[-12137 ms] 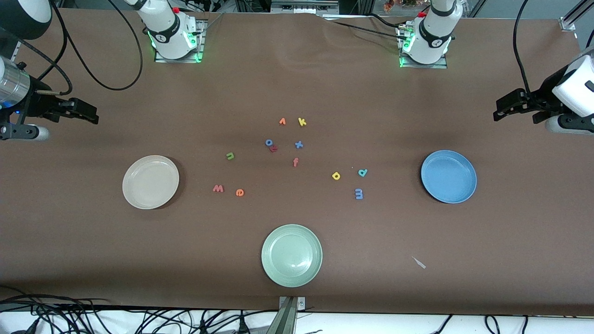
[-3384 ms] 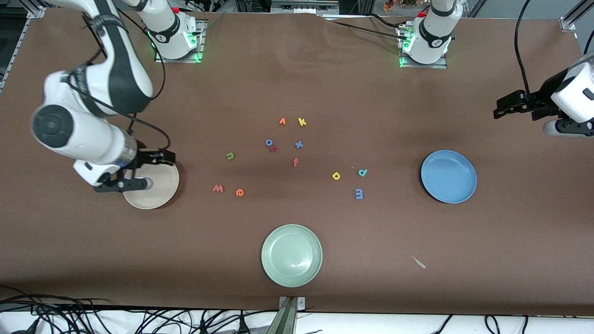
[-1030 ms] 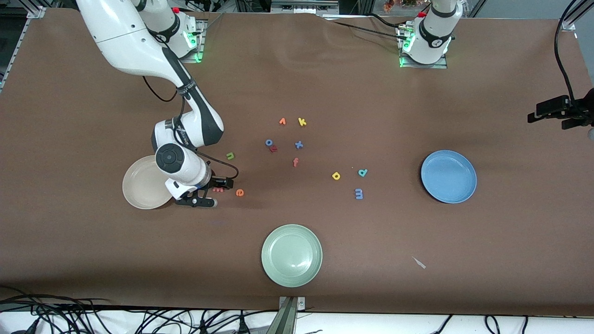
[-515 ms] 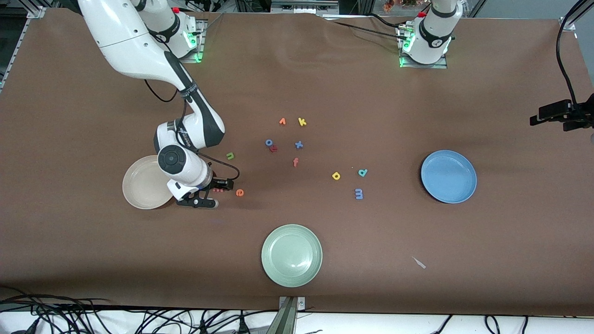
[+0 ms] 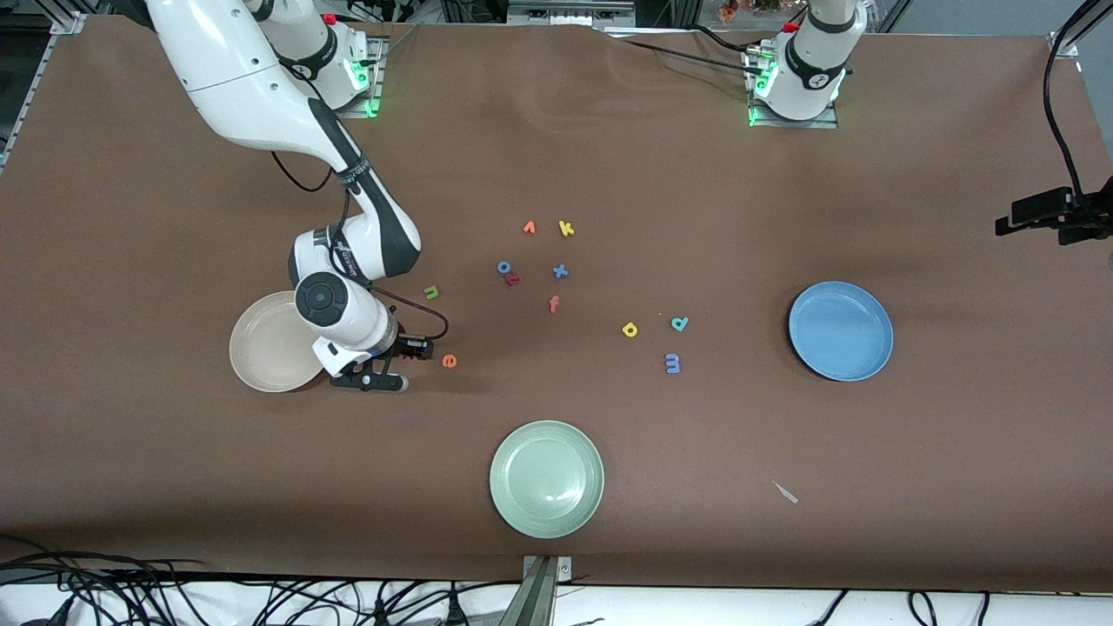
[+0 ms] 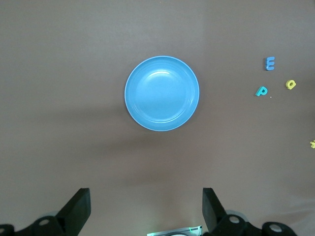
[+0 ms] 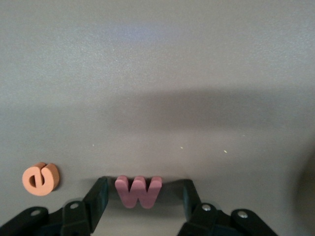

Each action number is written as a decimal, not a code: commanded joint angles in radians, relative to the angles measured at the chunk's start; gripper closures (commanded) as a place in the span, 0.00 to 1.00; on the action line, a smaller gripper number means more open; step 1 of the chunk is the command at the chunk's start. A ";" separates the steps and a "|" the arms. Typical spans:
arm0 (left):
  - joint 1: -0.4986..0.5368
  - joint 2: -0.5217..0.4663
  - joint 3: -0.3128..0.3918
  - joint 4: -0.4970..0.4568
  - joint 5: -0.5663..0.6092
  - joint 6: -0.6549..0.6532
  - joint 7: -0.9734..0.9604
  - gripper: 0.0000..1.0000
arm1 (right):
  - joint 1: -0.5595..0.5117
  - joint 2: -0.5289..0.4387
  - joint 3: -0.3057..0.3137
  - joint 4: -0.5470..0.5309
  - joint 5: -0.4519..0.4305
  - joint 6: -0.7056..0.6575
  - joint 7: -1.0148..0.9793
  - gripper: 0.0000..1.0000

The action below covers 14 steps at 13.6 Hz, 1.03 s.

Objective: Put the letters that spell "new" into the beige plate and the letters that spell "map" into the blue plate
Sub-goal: 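Lower the right gripper and close it on the pink w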

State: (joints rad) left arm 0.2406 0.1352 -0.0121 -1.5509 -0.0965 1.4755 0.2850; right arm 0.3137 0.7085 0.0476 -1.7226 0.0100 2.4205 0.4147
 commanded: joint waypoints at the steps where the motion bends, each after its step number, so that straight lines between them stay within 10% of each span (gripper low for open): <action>1: 0.005 0.003 -0.008 0.012 0.024 0.002 -0.013 0.00 | -0.001 0.009 -0.002 0.005 0.016 0.015 -0.008 0.37; 14: 0.008 0.001 -0.005 0.012 0.026 0.031 -0.015 0.00 | -0.001 0.009 -0.002 0.009 0.016 0.015 0.004 0.67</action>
State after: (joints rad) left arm 0.2443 0.1352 -0.0120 -1.5509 -0.0961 1.5043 0.2800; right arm 0.3136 0.7051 0.0445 -1.7184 0.0101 2.4233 0.4163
